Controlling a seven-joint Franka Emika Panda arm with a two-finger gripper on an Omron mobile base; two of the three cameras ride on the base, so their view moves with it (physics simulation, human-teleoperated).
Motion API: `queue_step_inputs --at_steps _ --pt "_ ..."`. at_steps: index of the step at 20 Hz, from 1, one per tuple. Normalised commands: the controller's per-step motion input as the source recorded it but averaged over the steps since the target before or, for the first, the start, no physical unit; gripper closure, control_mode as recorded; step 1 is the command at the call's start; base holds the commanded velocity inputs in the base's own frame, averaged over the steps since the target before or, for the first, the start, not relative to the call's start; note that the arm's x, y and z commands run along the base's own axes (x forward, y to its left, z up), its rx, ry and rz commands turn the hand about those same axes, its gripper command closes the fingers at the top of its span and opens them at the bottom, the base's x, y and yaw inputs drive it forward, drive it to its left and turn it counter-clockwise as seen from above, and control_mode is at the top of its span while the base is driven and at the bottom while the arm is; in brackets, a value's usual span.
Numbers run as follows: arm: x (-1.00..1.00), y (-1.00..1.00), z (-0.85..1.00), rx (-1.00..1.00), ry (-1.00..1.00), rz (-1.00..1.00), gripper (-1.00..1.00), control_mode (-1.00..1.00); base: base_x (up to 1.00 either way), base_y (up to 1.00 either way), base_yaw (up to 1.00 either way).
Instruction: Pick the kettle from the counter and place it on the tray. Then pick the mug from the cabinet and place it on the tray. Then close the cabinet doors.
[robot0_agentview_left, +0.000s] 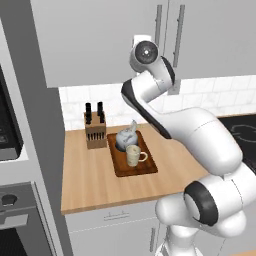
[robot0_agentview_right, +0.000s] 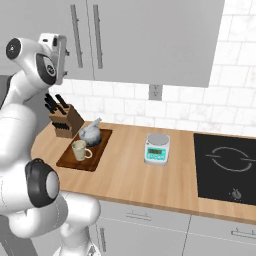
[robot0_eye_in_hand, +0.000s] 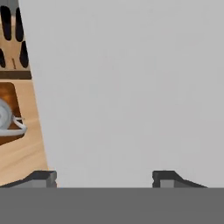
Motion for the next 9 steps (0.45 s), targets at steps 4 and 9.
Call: queue_step_inputs --at_steps 4,9 --pt "0.12 -0.08 -0.12 0.02 0.00 0.03 -1.00 -1.00 0.00 0.00 0.00" --pt "0.03 0.00 0.00 0.00 0.00 0.00 -1.00 -1.00 0.00 0.00 0.00"
